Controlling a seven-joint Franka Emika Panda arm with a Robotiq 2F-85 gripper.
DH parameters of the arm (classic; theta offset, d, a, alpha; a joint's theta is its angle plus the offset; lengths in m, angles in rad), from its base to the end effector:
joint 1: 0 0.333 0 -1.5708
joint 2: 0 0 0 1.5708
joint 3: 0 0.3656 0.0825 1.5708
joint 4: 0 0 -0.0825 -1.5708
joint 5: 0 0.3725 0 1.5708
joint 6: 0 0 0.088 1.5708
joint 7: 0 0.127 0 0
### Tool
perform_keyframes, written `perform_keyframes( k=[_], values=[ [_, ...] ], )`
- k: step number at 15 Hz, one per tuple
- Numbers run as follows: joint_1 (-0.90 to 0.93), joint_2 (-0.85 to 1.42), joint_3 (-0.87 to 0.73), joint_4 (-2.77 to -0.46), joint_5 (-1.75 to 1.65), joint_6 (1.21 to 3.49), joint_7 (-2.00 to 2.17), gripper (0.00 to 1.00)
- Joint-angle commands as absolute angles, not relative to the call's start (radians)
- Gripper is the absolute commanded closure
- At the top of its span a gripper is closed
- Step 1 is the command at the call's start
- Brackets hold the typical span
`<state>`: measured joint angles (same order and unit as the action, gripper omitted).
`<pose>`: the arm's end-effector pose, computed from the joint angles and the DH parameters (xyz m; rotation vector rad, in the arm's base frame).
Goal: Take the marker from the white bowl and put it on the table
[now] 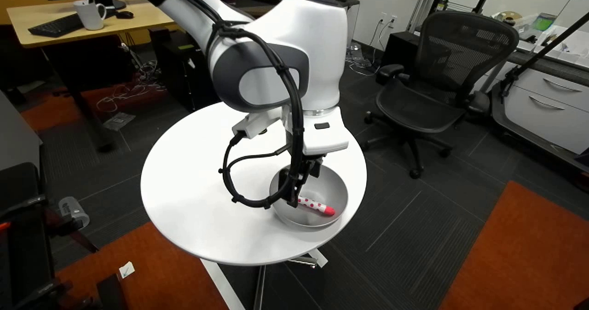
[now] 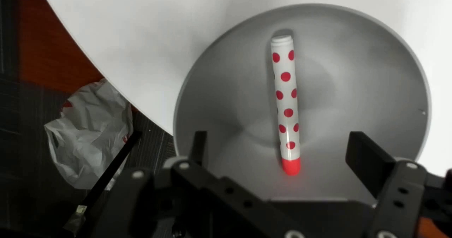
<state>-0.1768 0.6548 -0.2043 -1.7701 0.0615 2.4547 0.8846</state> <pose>0.6445 -0.2406 0.2294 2.4735 -1.8197 0.0979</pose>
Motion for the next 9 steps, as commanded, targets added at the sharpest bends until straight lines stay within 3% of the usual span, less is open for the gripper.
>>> perform_keyframes(
  k=[1, 9],
  values=[
    [-0.178, 0.708, -0.218, -1.696, 0.093, 2.403, 0.855, 0.0],
    [-0.175, 0.78, -0.217, -1.635, 0.093, 2.377, 0.858, 0.0]
  ],
)
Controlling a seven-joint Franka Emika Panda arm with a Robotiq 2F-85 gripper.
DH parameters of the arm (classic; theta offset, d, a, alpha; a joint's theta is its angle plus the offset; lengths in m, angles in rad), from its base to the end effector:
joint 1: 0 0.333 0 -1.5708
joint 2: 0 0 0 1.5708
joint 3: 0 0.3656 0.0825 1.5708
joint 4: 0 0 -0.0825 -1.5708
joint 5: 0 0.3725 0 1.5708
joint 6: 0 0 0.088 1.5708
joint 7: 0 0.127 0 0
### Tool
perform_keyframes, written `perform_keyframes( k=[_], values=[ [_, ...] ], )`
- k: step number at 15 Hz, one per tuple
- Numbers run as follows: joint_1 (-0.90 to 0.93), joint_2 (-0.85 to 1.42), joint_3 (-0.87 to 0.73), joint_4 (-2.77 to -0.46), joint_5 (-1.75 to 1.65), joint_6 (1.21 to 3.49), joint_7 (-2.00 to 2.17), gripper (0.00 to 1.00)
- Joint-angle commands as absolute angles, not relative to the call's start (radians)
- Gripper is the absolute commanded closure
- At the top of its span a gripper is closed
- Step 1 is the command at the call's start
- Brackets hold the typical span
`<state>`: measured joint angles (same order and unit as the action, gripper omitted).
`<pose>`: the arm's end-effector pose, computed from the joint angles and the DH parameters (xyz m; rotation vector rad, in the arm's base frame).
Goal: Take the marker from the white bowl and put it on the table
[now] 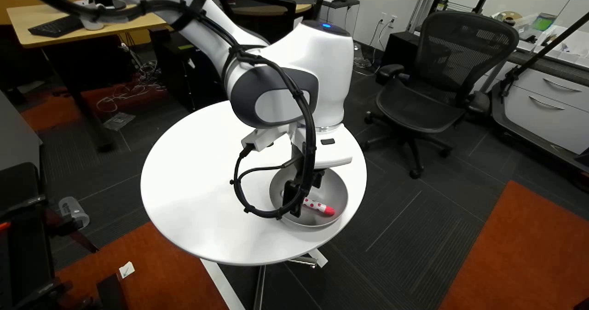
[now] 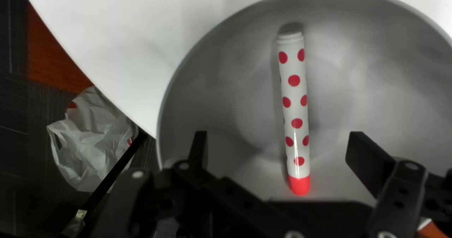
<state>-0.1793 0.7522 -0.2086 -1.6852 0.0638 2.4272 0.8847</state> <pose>0.6577 -0.2471 0.1942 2.4564 -1.8012 0.0477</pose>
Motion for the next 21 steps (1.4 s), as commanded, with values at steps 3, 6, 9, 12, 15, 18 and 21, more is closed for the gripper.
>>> perform_keyframes(
  k=[3, 6, 9, 12, 15, 18, 21],
  values=[
    [-0.173, 0.799, -0.22, -1.616, 0.09, 2.364, 0.86, 0.0],
    [-0.172, 0.813, -0.222, -1.599, 0.088, 2.354, 0.863, 0.25],
    [-0.171, 0.824, -0.223, -1.587, 0.087, 2.348, 0.864, 0.41],
    [-0.173, 0.827, -0.222, -1.583, 0.089, 2.349, 0.865, 0.64],
    [-0.174, 0.83, -0.222, -1.582, 0.091, 2.349, 0.864, 0.86],
    [-0.17, 0.828, -0.223, -1.583, 0.089, 2.339, 0.867, 0.96],
    [-0.161, 0.753, -0.236, -1.644, 0.085, 2.365, 0.872, 0.95]
  ],
)
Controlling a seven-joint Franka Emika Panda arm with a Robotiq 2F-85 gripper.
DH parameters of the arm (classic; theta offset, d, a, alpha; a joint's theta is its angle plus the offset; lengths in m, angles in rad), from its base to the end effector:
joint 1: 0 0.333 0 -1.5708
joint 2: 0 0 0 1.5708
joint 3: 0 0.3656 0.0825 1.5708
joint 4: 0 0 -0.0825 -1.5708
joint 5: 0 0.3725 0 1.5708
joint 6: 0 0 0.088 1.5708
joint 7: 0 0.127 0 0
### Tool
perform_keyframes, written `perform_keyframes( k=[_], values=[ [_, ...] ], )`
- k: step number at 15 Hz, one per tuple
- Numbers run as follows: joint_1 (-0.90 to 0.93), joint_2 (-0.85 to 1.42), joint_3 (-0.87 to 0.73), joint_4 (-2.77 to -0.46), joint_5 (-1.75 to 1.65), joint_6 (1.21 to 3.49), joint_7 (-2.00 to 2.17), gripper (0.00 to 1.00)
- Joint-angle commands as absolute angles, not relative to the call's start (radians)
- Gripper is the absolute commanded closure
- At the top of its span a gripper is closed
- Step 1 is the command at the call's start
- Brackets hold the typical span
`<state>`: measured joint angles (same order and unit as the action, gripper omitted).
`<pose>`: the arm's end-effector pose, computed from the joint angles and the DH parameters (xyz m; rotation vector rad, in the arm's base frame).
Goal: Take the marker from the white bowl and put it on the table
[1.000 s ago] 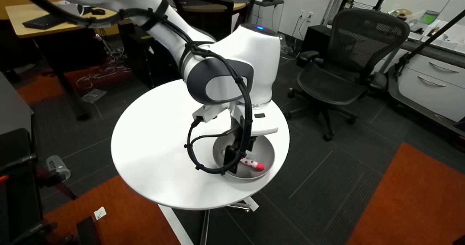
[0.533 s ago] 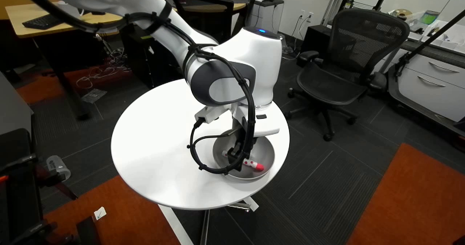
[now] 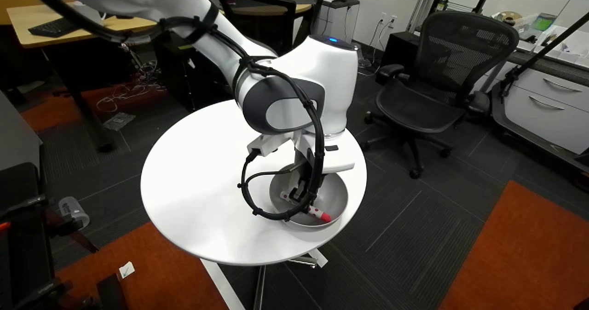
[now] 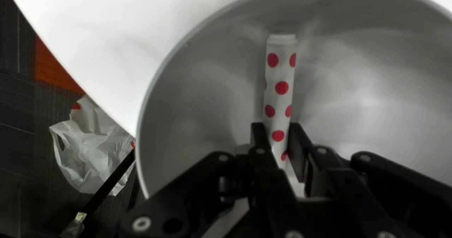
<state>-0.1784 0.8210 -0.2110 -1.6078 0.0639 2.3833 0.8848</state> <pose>0.6694 -0.2489 0.1727 2.4476 -1.7806 0.0019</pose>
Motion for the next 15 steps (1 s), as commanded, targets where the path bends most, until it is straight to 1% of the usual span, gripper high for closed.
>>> perform_keyframes(
  k=[1, 9, 15],
  values=[
    [-0.16, 0.725, -0.241, -1.662, 0.083, 2.37, 0.871, 0.95],
    [-0.135, 0.433, -0.257, -1.828, 0.048, 2.353, 0.862, 0.95],
    [-0.052, 0.242, -0.234, -2.038, -0.02, 2.35, 0.887, 0.95]
  ],
)
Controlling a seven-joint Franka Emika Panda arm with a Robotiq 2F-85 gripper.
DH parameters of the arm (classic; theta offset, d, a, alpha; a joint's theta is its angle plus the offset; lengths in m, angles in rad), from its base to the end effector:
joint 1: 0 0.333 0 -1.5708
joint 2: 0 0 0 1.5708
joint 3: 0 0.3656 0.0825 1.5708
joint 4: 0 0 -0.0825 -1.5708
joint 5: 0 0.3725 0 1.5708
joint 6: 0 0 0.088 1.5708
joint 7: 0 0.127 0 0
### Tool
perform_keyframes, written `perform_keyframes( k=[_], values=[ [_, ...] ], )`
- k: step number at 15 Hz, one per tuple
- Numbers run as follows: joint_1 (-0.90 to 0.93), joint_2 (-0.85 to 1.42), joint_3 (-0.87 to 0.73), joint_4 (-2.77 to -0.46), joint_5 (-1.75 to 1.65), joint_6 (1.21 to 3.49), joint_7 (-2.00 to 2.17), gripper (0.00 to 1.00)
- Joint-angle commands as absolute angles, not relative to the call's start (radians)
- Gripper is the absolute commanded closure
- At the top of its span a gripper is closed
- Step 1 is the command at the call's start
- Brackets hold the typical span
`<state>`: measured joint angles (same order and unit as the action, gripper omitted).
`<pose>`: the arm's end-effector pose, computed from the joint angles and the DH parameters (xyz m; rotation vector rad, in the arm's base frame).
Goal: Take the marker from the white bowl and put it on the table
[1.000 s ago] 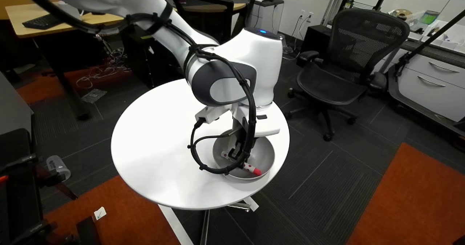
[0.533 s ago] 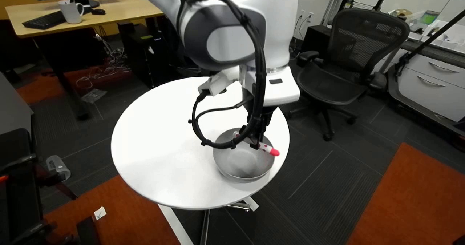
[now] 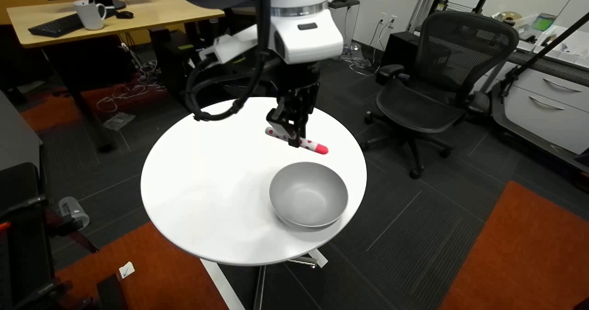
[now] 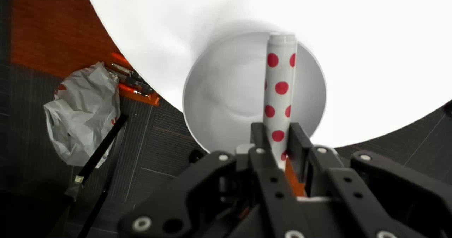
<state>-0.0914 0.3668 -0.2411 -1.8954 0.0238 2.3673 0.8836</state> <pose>0.6169 -0.1993 0.3598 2.5499 -1.7665 0.2017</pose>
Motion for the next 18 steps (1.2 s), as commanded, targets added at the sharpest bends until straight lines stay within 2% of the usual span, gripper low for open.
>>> perform_keyframes(
  k=[1, 9, 18],
  values=[
    [-0.035, 0.213, -0.229, -2.082, -0.038, 2.354, 0.896, 0.95],
    [-0.017, 0.053, -0.16, -2.37, -0.07, 2.387, 0.905, 0.95],
    [-0.008, 0.194, -0.167, -2.444, -0.129, 2.617, 0.972, 0.95]
  ],
)
